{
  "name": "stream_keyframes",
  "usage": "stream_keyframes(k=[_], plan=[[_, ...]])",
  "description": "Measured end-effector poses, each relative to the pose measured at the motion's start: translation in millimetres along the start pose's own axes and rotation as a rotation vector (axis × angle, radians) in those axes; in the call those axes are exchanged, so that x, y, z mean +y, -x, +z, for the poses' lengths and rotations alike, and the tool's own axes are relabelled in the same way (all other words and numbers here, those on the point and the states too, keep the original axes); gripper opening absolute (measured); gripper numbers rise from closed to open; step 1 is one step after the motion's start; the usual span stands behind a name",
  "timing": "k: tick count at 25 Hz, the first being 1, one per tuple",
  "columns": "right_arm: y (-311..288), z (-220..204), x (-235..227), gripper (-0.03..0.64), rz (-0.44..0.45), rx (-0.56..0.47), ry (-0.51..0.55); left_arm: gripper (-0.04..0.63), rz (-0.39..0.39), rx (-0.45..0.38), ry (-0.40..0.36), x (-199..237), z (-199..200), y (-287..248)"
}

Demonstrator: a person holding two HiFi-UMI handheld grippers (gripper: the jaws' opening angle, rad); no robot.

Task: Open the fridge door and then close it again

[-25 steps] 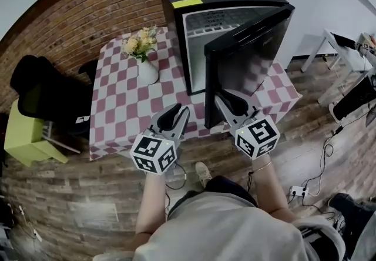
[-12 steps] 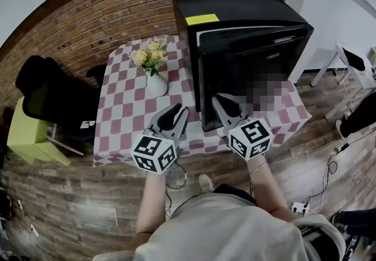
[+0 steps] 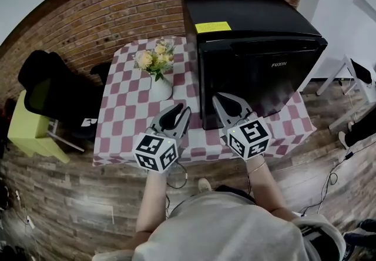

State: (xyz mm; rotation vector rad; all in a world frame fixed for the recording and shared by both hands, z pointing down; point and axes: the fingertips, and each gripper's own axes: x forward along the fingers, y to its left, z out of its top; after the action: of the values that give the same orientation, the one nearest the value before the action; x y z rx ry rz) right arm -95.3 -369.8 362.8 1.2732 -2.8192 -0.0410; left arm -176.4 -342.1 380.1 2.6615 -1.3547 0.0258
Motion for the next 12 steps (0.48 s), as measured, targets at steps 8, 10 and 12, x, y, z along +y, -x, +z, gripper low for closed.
stream_keyframes(k=[8, 10, 12], plan=[[-11.6, -2.5, -11.4, 0.0, -0.005, 0.015, 0.017, 0.089, -0.002, -0.006, 0.001, 6.6, 1.0, -16.1], [-13.3, -5.1, -10.2, 0.0, 0.0, 0.021, 0.025, 0.089, -0.005, -0.002, 0.0, 7.1, -0.2, -19.6], [-15.2, -7.4, -8.9, 0.0, 0.006, 0.028, 0.033, 0.089, -0.007, 0.003, 0.0, 7.5, -1.6, -22.8]])
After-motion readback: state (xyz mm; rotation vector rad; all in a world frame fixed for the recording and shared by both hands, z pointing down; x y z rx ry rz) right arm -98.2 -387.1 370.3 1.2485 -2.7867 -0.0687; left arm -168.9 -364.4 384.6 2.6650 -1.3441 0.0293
